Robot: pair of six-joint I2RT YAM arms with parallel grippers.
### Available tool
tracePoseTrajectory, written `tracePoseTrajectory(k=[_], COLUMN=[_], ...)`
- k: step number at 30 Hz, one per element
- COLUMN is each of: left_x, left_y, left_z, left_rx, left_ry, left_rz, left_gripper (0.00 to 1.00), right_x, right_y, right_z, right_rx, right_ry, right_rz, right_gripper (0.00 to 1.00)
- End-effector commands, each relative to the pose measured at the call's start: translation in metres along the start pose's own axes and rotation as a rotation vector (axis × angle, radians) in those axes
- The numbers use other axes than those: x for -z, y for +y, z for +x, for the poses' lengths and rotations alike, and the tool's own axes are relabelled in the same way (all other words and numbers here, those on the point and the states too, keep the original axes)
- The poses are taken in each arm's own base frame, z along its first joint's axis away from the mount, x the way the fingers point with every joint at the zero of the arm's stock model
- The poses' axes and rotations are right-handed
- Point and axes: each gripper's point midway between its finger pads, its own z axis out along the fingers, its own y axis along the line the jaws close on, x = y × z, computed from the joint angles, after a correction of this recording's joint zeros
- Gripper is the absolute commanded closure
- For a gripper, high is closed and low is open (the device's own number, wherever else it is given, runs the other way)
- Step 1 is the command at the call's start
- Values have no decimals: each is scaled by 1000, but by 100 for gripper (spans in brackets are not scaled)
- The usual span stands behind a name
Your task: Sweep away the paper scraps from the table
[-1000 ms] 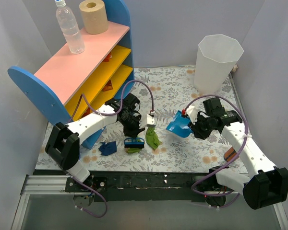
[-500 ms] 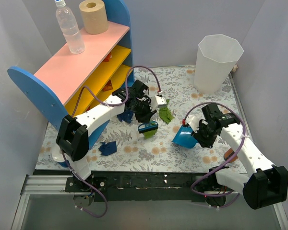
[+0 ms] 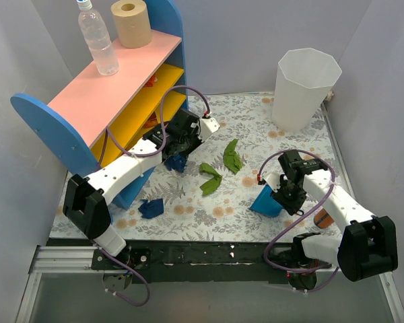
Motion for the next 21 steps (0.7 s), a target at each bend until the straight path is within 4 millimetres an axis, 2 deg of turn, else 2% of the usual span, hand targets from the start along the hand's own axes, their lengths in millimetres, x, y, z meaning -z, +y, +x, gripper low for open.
tracePoseTrajectory(k=[1, 6, 9, 11, 12, 13, 15, 19, 20, 21], left_x=[-4, -24, -44, -51, -59, -63, -70, -88, -90, -91], left_y=[61, 80, 75, 71, 62, 56, 44, 6, -2, -12], left_z=[17, 39, 52, 52, 60, 54, 58, 47, 35, 31], left_rx=[-4, -29, -35, -17, 3, 22, 41, 122, 137, 150], left_ry=[91, 196, 259, 267, 300, 285, 300, 289, 257, 253], left_rz=[-316, -421, -406, -384, -347, -308, -248, -106, -63, -26], left_gripper=[100, 100, 100, 100, 100, 100, 100, 100, 100, 100], right_x=[1, -2, -3, -3, -1, -1, -2, -12, -13, -14], right_y=[-8, -8, -7, -7, -8, -8, -9, -10, -10, -9], right_z=[-2, -3, -7, -10, -12, -12, -11, -5, -6, -8], right_rx=[-23, -30, -39, -46, -44, -46, -44, -17, -8, 9], right_ry=[25, 40, 33, 29, 24, 27, 32, 78, 78, 79], right_rz=[28, 5, -9, -14, -10, -12, -13, 0, 2, 0], right_gripper=[99, 99, 99, 99, 99, 99, 99, 99, 99, 99])
